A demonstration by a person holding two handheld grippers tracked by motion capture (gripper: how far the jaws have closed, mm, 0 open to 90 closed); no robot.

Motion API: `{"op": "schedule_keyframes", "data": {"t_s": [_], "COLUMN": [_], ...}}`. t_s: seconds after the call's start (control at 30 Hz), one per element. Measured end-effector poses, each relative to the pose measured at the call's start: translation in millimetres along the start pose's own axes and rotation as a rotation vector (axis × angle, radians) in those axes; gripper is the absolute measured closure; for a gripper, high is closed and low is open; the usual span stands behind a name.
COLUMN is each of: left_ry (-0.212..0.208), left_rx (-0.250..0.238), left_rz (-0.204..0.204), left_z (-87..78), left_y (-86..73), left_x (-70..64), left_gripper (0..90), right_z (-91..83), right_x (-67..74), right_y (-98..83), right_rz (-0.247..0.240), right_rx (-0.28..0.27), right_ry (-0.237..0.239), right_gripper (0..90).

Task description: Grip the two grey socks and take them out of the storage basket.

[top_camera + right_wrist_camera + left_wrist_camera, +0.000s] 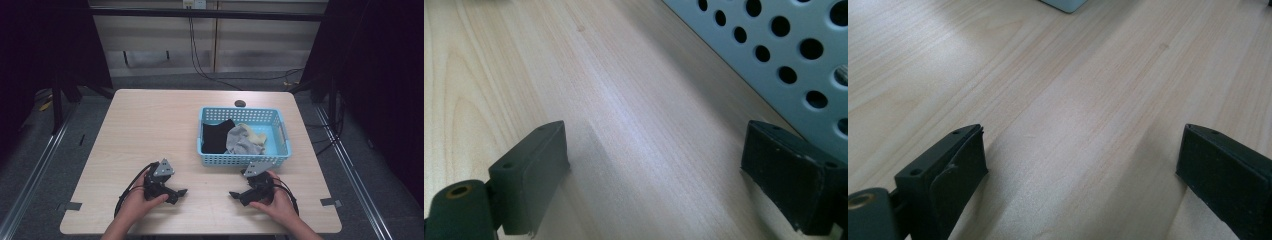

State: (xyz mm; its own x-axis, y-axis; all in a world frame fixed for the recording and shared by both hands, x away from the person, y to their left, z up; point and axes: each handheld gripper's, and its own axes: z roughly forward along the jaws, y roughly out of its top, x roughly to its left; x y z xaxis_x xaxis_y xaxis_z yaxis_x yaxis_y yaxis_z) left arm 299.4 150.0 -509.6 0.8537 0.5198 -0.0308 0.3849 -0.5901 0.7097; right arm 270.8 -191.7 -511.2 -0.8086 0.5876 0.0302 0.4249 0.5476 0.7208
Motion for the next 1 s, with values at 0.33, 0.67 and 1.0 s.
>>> {"op": "schedule_keyframes", "data": {"t_s": [0.33, 0.67, 1.0], "left_ry": [-0.001, -0.002, -0.002], "left_rx": [0.000, 0.000, 0.000], "left_rz": [0.001, 0.001, 0.002], "left_z": [0.0, 0.1, 0.1], "left_y": [0.1, 0.1, 0.1], "left_x": [0.0, 0.0, 0.0], "left_gripper": [4.8, 4.7, 4.6], "right_z": [-1.0, -12.7, -18.3], "right_x": [0.2, -0.8, 2.6], "right_y": [-0.1, 17.3, 41.3], "right_rz": [0.013, 0.028, -0.022], "right_rx": [0.003, 0.220, 0.417], "right_ry": [-0.010, 0.040, 0.089], "right_gripper": [11.5, 16.8, 18.9]}}
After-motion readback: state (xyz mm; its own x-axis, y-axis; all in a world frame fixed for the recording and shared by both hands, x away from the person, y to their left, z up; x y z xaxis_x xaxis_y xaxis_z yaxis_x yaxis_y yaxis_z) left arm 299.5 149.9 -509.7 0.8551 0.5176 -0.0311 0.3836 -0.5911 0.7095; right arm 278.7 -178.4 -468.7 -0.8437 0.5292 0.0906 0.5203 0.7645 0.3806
